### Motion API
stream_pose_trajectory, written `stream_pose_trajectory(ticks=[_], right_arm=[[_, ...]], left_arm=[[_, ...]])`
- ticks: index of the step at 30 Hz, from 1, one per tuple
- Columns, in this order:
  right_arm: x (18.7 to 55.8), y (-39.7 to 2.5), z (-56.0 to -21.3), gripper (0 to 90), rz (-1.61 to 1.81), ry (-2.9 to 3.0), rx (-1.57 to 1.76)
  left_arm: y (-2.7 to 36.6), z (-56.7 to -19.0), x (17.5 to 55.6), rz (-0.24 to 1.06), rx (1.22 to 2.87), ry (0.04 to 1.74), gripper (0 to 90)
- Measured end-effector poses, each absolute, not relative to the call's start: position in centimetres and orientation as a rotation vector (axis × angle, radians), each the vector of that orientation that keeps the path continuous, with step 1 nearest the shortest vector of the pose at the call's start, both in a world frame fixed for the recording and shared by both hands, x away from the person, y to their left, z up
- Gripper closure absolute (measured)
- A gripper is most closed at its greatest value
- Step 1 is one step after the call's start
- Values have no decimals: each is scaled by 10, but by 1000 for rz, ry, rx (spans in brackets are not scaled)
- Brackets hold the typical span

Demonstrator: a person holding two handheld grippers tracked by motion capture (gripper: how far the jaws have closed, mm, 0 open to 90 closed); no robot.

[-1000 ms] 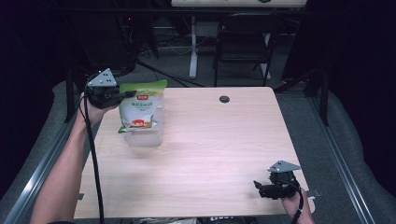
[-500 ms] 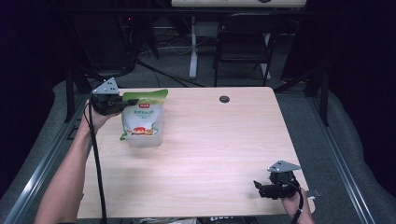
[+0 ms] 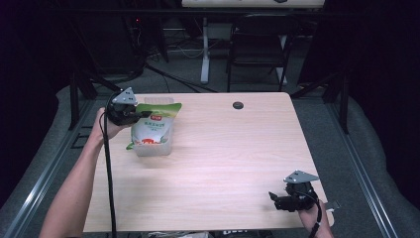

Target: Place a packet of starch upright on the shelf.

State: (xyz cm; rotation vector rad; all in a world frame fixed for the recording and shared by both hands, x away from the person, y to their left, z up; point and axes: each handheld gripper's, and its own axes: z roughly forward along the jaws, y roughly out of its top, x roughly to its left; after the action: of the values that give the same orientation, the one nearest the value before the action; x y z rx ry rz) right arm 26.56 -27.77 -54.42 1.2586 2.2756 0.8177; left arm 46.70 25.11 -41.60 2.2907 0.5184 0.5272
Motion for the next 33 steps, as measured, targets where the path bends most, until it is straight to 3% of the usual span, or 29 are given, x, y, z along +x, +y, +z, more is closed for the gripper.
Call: stream_pose_trajectory(ticks=[9,13,19,25,33], right_arm=[[266,-278,-544,146,813,2276,1259],[266,-277,-545,146,815,2272,1262],[266,-279,-544,146,815,2277,1263],[265,-279,-545,146,818,2275,1263],[265,-279,-544,146,815,2272,1263]], left_arm=[[233,-404,481,507,2321,554,623],[220,-403,485,525,2355,544,609],[200,-405,486,600,2477,515,703],[200,-402,483,641,2493,490,875],[212,-395,474,634,2483,395,900]])
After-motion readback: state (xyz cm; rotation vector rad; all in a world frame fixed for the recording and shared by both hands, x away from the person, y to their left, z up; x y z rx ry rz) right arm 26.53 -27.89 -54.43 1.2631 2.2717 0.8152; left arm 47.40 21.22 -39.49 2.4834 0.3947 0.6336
